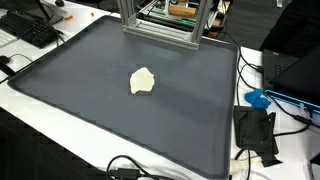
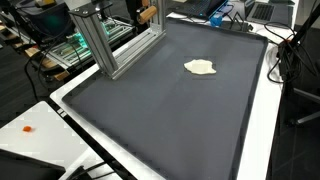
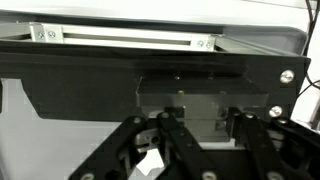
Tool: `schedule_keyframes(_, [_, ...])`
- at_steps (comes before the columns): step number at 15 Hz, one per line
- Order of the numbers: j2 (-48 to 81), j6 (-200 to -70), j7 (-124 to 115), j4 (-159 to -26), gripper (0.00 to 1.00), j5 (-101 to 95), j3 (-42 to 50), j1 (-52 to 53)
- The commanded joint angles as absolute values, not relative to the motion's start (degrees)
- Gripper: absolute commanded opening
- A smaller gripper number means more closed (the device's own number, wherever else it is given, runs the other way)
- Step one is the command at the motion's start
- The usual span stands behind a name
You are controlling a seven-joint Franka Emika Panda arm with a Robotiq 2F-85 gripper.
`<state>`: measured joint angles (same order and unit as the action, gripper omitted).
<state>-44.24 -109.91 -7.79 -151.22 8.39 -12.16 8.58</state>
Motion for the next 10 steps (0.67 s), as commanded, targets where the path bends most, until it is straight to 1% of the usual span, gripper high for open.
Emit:
schedule_keyframes(1, [-46.03,-108.27,-8.63,-151.78,0.73,7.68,-11.86,8.89])
schedule_keyframes(3, [-46.00,-108.06,-8.60,-151.19,0.87,7.49,-11.77,8.72])
schedule_keyframes(4, [-46.02,-108.05,-8.62,-150.85,0.95,7.27,-11.79,8.58])
schedule_keyframes(5, [-45.91,-107.68,-8.64,-150.28,0.99,7.16,-11.72,8.47])
schedule_keyframes(10, [-44.45,-107.12,-9.11,-146.82,1.00,6.06,-11.49,7.24])
